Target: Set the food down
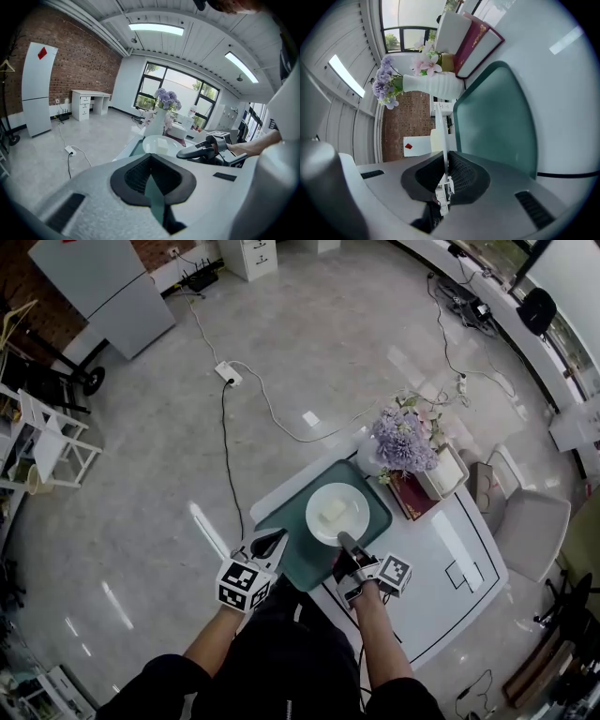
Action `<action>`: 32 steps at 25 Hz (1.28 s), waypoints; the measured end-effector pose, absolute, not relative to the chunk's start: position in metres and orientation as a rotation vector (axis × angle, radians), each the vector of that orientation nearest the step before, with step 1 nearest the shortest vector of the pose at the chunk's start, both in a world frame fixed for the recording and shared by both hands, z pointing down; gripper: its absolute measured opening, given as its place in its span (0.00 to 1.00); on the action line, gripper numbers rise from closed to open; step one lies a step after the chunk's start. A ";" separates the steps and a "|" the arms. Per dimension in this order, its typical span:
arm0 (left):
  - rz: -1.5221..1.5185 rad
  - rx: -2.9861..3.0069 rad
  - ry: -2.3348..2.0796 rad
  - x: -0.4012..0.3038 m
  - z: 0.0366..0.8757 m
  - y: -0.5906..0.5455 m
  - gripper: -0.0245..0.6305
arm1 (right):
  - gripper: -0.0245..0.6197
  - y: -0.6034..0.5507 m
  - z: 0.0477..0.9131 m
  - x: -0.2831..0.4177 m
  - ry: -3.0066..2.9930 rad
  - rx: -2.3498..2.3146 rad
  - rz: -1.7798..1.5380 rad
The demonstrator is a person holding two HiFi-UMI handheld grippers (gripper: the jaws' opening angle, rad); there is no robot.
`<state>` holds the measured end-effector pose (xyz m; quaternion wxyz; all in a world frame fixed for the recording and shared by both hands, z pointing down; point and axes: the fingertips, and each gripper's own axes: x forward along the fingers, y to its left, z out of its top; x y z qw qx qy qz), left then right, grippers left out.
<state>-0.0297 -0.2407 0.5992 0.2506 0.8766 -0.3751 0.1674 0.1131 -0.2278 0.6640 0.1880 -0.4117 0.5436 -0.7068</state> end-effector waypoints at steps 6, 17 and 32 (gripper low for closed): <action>0.472 2.343 -1.054 -0.040 0.610 -0.233 0.05 | 0.07 -0.227 0.684 0.097 1.532 -1.119 -2.055; 0.470 2.276 -1.112 -0.065 0.624 -0.221 0.05 | 0.07 -0.211 0.721 0.069 1.583 -1.148 -2.187; 0.444 2.266 -1.120 -0.070 0.625 -0.218 0.05 | 0.08 -0.209 0.734 0.071 1.610 -1.317 -2.210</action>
